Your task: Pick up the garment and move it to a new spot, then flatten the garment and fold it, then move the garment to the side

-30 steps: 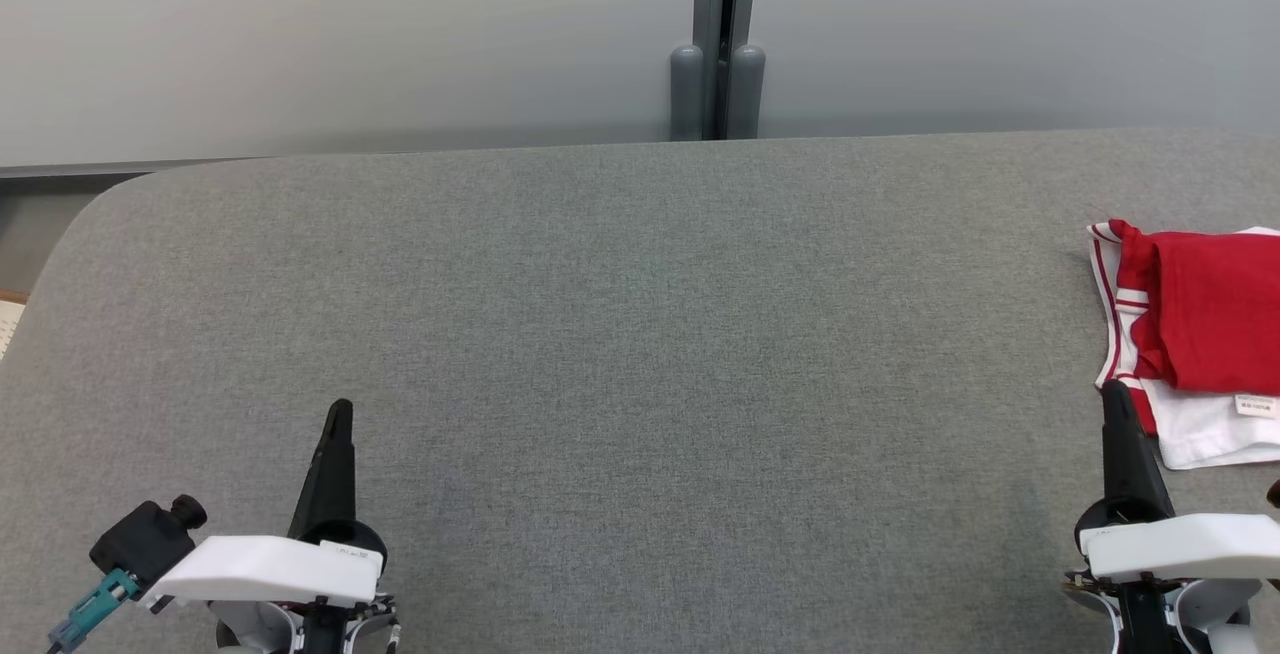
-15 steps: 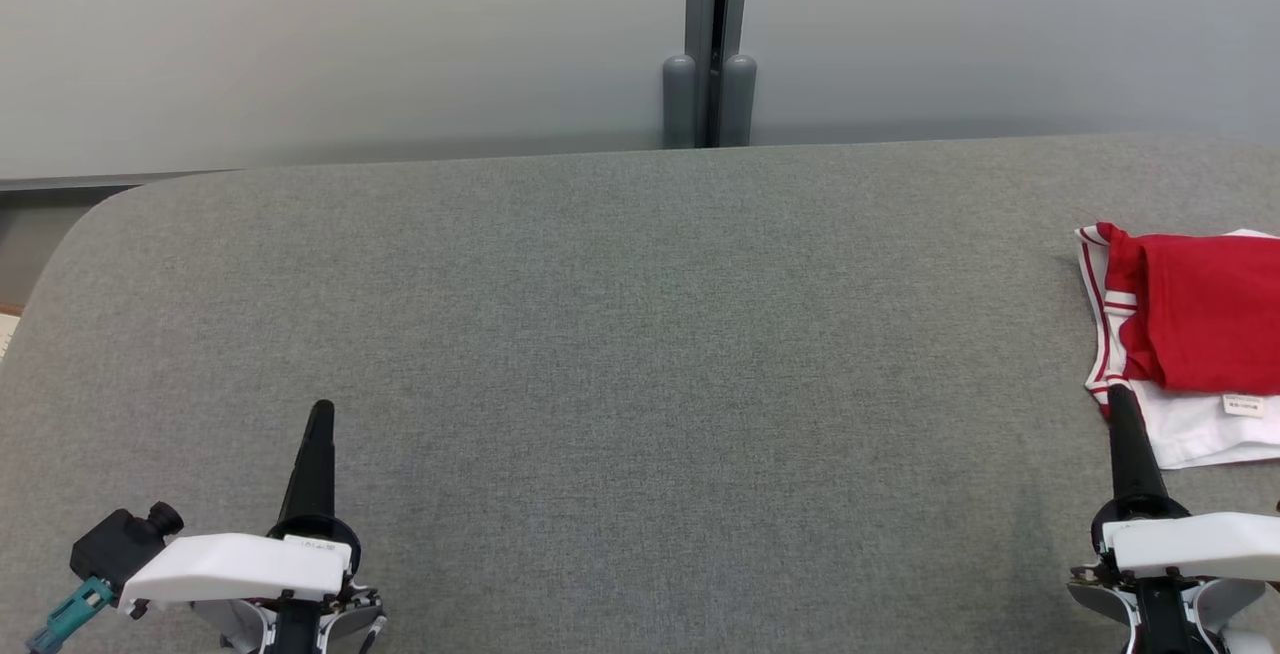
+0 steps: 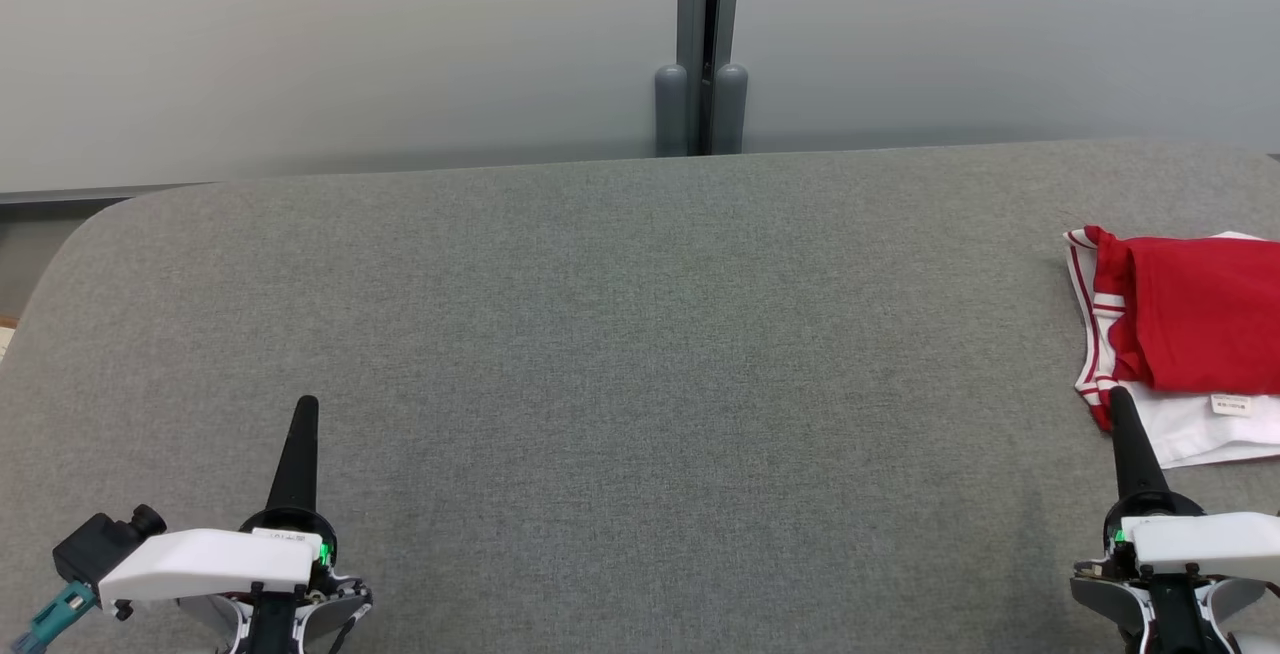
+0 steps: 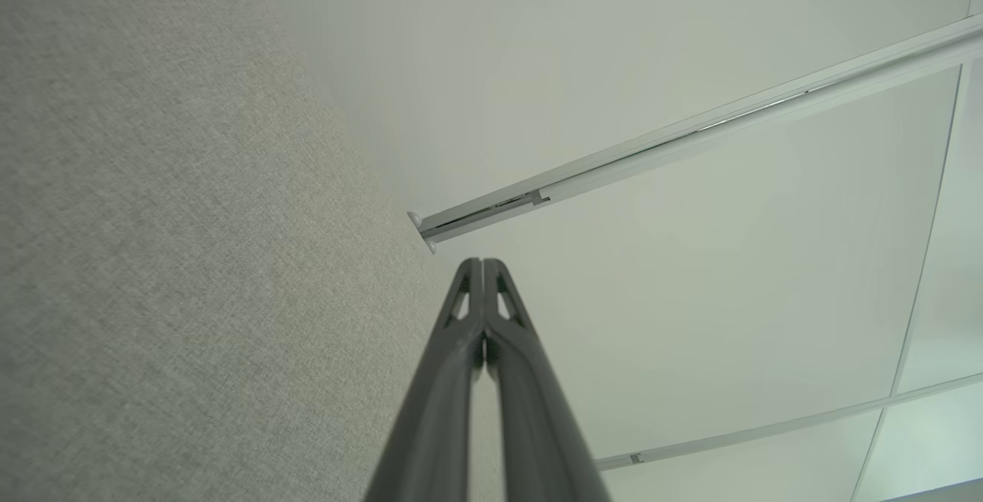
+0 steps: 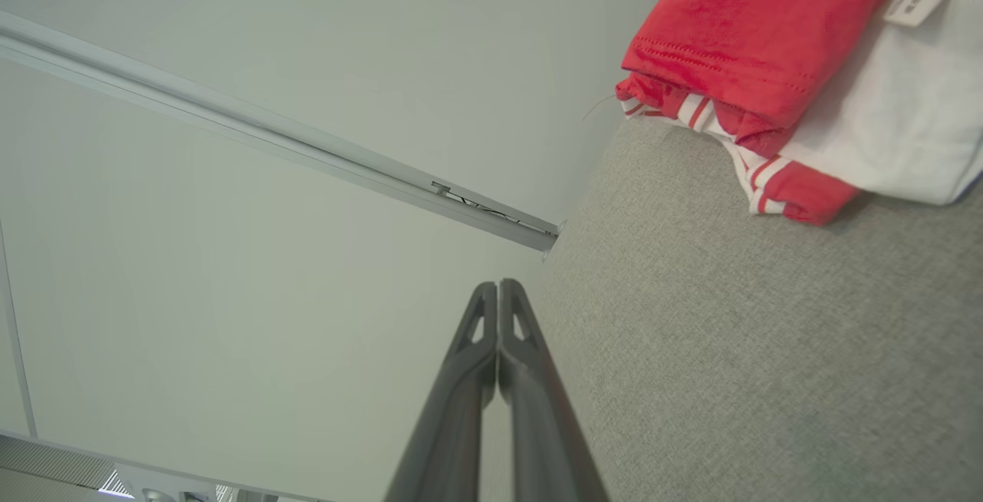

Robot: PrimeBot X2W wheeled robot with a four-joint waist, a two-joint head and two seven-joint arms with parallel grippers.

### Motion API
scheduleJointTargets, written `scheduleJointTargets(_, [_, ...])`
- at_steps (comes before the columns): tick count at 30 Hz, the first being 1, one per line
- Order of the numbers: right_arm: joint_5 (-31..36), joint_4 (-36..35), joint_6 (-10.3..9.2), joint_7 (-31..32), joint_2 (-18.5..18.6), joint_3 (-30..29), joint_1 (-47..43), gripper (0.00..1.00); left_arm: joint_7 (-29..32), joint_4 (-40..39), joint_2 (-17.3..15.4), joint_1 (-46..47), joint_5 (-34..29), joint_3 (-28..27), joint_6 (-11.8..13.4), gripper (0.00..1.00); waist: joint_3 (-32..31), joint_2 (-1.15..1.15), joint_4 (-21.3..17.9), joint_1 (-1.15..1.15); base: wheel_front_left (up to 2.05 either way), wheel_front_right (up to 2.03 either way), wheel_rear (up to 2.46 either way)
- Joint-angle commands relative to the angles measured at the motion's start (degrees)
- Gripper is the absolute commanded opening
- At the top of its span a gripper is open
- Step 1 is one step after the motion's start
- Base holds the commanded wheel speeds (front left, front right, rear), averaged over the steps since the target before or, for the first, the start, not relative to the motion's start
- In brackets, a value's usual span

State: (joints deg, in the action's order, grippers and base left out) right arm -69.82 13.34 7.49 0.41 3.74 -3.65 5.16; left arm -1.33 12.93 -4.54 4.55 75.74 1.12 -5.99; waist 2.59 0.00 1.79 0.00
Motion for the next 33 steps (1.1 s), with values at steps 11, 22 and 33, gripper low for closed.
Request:
scheduleJointTargets(11, [-6.7,-0.1,0.02,1.9,0.0,-0.9,1.1,0.00,1.8,0.0,-0.3,1.4,5.5,-1.7,-0.7,0.00,-0.6,0.00,-0.4,0.00,0.00,0.00,0.00])
scheduleJointTargets(22, [-12.0,0.2,0.01,3.2,-0.2,-1.6,1.1,0.00,3.2,0.3,-0.2,1.6,9.7,-3.0,-1.1,0.00,-1.1,0.00,-0.8,0.00,0.00,0.00,0.00])
scheduleJointTargets(33, [-16.8,0.4,0.02,4.6,-0.4,-2.1,1.1,0.00,4.6,0.7,-0.1,1.8,13.7,-4.2,-1.3,0.00,-1.6,0.00,-1.2,0.00,0.00,0.00,0.00])
